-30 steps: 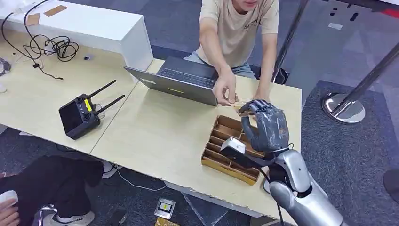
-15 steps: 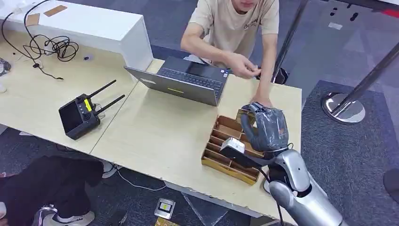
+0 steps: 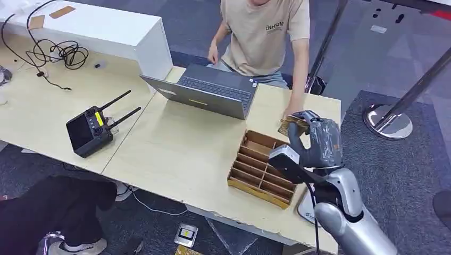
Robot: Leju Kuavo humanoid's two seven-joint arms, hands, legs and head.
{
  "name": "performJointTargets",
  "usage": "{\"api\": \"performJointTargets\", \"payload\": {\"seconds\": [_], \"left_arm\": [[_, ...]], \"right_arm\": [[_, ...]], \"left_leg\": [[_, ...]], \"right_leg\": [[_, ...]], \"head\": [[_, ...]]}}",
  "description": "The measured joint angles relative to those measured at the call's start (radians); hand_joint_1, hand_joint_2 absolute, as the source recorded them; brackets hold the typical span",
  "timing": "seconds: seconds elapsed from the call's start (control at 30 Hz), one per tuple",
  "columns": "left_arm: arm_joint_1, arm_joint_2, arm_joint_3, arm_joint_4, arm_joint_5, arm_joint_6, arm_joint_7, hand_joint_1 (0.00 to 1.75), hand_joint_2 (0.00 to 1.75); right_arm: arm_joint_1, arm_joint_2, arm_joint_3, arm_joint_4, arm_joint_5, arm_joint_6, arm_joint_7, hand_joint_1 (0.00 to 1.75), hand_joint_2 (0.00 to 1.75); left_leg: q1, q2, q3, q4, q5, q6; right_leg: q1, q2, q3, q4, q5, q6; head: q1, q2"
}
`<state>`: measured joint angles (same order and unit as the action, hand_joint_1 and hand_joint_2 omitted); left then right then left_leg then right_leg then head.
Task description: Pass the card to the sensor for recognition and then transmit it.
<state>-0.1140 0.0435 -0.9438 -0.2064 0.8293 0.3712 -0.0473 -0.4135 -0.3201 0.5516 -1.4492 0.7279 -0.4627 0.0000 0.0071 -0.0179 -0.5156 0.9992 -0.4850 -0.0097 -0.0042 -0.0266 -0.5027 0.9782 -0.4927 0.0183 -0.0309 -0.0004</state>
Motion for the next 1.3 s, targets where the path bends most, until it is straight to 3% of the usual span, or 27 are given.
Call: {"api": "performJointTargets", "payload": {"seconds": [0.07, 0.17, 0.37, 0.67, 0.8, 0.9, 1.3], "left_arm": [[0.0, 0.0, -0.001, 0.0, 0.003, 0.0, 0.0, 0.0, 0.0], [0.0, 0.0, -0.001, 0.0, 0.017, 0.007, 0.0, 0.0, 0.0], [0.004, 0.0, -0.001, 0.003, 0.048, 0.016, -0.001, 0.0, 0.0], [0.005, 0.0, 0.005, 0.006, 0.087, 0.032, 0.001, 0.0, 0.0], [0.005, 0.0, 0.01, 0.006, 0.094, 0.035, 0.002, 0.0, 0.0], [0.005, 0.002, 0.014, 0.007, 0.096, 0.037, 0.007, 0.0, 0.0], [0.001, 0.017, 0.021, 0.008, 0.098, 0.037, 0.013, 0.0, 0.0]], "right_arm": [[0.005, 0.0, -0.008, -0.006, -0.021, -0.003, 0.0, 1.75, 1.75], [0.04, -0.01, -0.044, -0.038, -0.159, -0.012, -0.008, 1.75, 1.75], [0.179, -0.074, -0.211, -0.152, -0.401, 0.012, -0.015, 1.75, 1.75], [0.392, -0.122, -0.497, -0.24, -0.8, 0.23, -0.141, 1.75, 1.75], [0.44, -0.13, -0.583, -0.251, -0.827, 0.299, -0.146, 1.75, 1.75], [0.456, -0.142, -0.618, -0.259, -0.823, 0.36, -0.112, 1.75, 1.75], [0.487, -0.197, -0.573, -0.242, -0.82, 0.478, -0.031, 1.75, 1.75]], "left_leg": [[0.0, 0.0, 0.0, 0.0, 0.0, 0.0], [0.0, 0.0, 0.0, 0.0, 0.0, 0.0], [0.0, -0.001, 0.0, 0.0, -0.001, 0.0], [0.0, -0.001, -0.001, 0.0, -0.002, 0.001], [0.0, 0.0, 0.0, 0.0, -0.002, 0.001], [0.0, 0.0, 0.0, 0.0, -0.001, 0.001], [0.0, 0.0, -0.001, 0.0, -0.002, 0.001]], "right_leg": [[0.0, 0.0, 0.0, 0.0, 0.0, 0.0], [0.0, 0.0, 0.0, 0.0, 0.0, 0.0], [-0.001, 0.0, 0.0, -0.001, -0.001, 0.001], [0.0, 0.0, 0.0, -0.001, -0.001, 0.001], [0.0, 0.0, 0.0, -0.001, -0.001, 0.001], [0.0, 0.0, 0.0, -0.001, -0.001, 0.001], [0.0, 0.0, -0.001, -0.001, -0.001, 0.001]], "head": [[0.0, 0.0], [0.0, 0.0], [0.0, 0.0], [0.0, 0.0], [0.0, 0.0], [0.0, 0.0], [0.0, 0.0]]}}
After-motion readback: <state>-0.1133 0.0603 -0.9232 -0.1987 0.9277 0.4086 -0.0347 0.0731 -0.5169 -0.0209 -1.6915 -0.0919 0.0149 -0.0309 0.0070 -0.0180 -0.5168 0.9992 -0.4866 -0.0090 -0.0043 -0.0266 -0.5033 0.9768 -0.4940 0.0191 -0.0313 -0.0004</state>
